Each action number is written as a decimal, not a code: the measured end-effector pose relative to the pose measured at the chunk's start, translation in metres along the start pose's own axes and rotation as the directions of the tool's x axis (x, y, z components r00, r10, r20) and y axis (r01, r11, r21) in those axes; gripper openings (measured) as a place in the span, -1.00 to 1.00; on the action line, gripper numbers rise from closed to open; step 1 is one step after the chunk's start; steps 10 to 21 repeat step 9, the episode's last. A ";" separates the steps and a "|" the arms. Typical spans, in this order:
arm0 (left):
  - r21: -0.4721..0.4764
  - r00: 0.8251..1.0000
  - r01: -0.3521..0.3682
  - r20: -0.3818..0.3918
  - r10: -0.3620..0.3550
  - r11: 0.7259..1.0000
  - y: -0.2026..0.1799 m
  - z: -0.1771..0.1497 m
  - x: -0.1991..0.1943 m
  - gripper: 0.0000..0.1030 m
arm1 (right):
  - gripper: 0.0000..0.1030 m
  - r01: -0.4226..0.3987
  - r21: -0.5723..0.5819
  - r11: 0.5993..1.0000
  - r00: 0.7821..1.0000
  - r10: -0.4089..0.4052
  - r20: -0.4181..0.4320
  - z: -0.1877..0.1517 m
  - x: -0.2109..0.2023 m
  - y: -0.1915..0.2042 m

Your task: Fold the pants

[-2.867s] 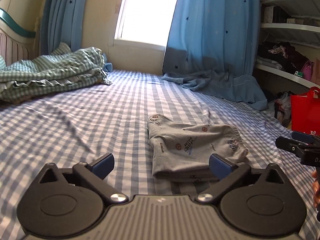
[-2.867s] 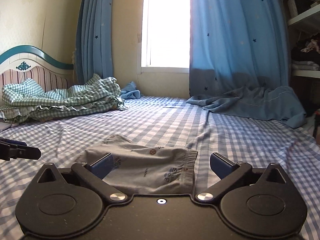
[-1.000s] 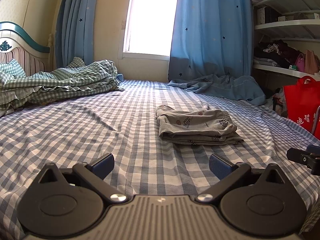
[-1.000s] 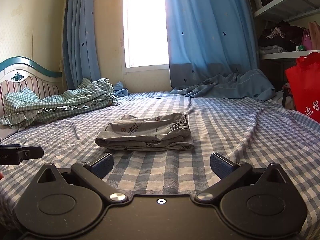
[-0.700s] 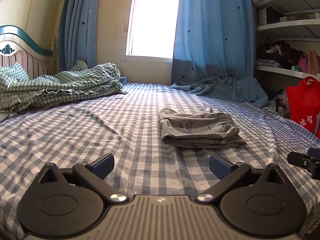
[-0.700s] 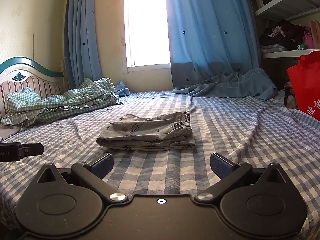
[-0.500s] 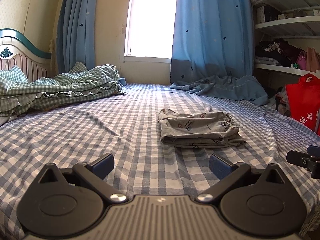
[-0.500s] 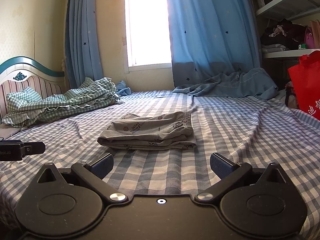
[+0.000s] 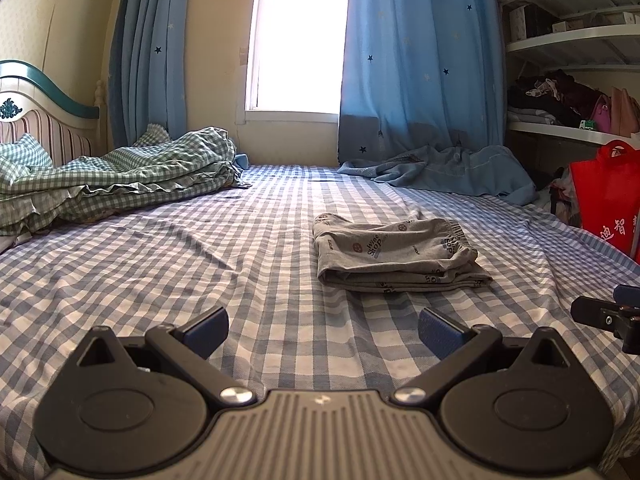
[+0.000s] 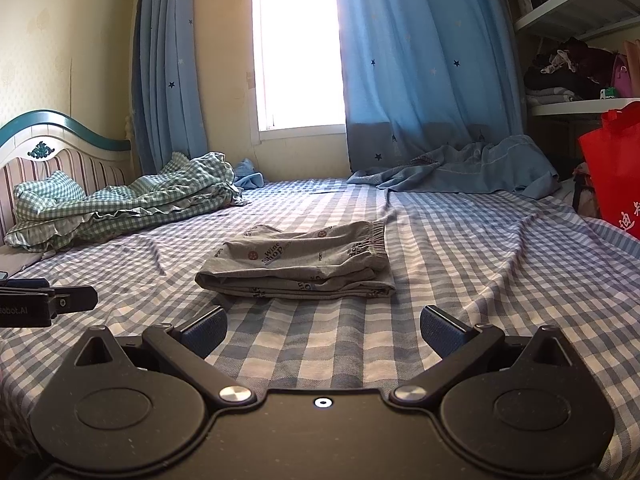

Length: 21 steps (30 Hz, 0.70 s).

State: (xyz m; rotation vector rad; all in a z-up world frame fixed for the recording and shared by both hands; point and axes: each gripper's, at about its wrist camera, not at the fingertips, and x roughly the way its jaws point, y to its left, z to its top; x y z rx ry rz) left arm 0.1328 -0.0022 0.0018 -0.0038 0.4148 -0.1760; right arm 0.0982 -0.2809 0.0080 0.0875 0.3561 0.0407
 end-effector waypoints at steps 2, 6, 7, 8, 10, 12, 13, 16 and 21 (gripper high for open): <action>-0.007 1.000 0.005 -0.008 -0.005 1.000 0.001 0.000 0.003 0.99 | 0.99 -0.001 -0.001 1.000 1.000 0.001 -0.004 0.000 0.002 0.000; -0.003 1.000 -0.004 -0.009 0.004 1.000 0.000 -0.003 0.006 1.00 | 0.99 -0.002 -0.001 1.000 1.000 0.002 -0.013 -0.001 0.006 -0.001; -0.001 1.000 -0.005 -0.007 0.005 1.000 0.000 -0.003 0.007 1.00 | 0.99 -0.002 -0.001 1.000 1.000 0.002 -0.016 -0.001 0.007 -0.002; -0.001 1.000 -0.005 -0.008 0.005 1.000 0.001 -0.004 0.008 0.99 | 0.99 -0.002 -0.001 1.000 1.000 0.002 -0.019 -0.001 0.008 -0.001; -0.003 1.000 -0.003 -0.010 0.003 1.000 0.001 -0.004 0.010 1.00 | 0.99 -0.002 -0.001 1.000 1.000 0.002 -0.022 -0.002 0.010 -0.001; -0.003 1.000 -0.003 -0.010 0.003 1.000 0.001 -0.004 0.010 1.00 | 0.99 -0.002 -0.001 1.000 1.000 0.002 -0.022 -0.002 0.010 -0.001; -0.003 1.000 -0.003 -0.010 0.003 1.000 0.001 -0.004 0.010 1.00 | 0.99 -0.002 -0.001 1.000 1.000 0.002 -0.022 -0.002 0.010 -0.001; -0.003 1.000 -0.003 -0.010 0.003 1.000 0.001 -0.004 0.010 1.00 | 0.99 -0.002 -0.001 1.000 1.000 0.002 -0.022 -0.002 0.010 -0.001; -0.003 1.000 -0.003 -0.010 0.003 1.000 0.001 -0.004 0.010 1.00 | 0.99 -0.002 -0.001 1.000 1.000 0.002 -0.022 -0.002 0.010 -0.001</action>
